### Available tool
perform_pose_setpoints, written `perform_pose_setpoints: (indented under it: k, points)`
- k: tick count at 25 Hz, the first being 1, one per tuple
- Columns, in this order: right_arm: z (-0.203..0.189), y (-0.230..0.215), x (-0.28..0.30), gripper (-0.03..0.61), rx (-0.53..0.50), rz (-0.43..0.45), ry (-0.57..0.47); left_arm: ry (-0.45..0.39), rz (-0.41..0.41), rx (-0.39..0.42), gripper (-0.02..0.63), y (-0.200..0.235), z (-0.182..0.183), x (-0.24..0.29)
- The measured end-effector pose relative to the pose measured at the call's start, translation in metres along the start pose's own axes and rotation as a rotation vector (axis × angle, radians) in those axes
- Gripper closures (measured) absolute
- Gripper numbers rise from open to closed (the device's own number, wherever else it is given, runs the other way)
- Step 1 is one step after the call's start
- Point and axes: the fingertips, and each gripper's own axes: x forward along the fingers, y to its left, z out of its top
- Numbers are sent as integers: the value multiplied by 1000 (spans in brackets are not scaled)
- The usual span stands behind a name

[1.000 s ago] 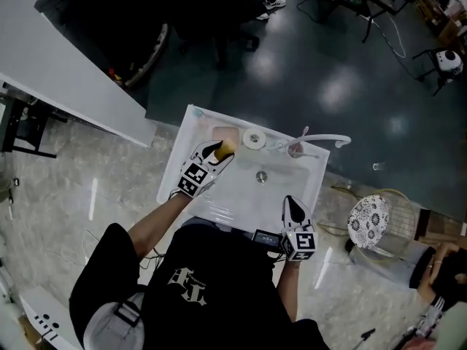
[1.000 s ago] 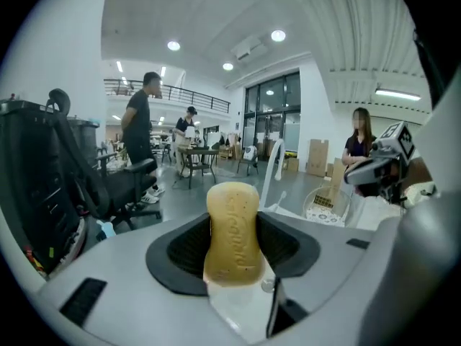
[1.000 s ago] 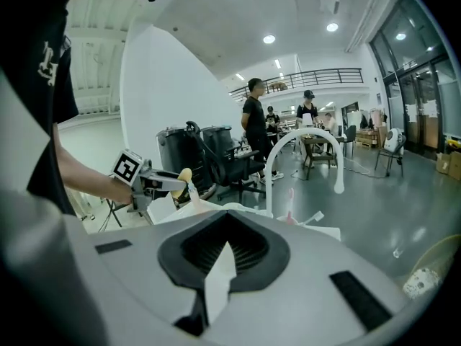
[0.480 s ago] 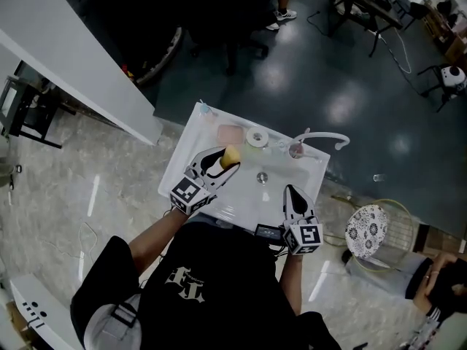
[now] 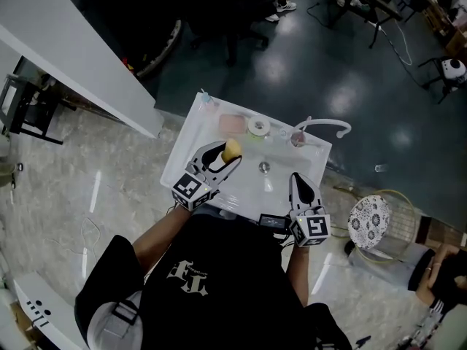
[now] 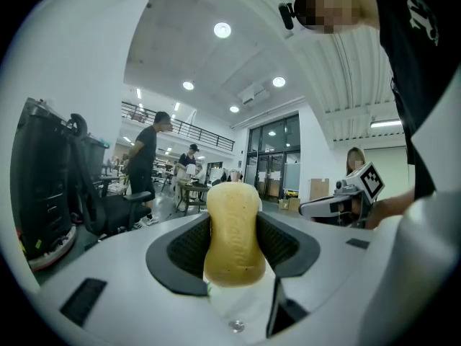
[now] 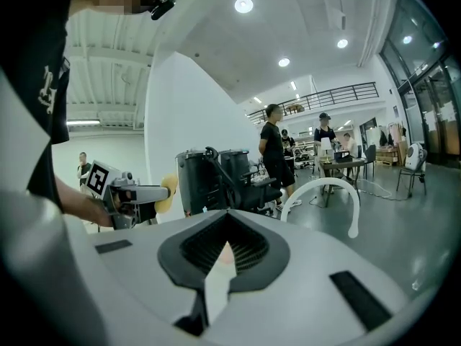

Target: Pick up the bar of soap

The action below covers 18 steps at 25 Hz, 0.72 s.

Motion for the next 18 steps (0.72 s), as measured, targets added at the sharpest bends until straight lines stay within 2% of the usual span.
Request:
perform_pose_setpoints:
  k: [8, 18]
  points:
    - [11, 8, -8, 575, -6, 2, -43, -3, -18, -14, 416, -3, 3, -1]
    - [10, 12, -12, 575, -16, 18, -41, -16, -31, -34, 416, -9, 0, 3]
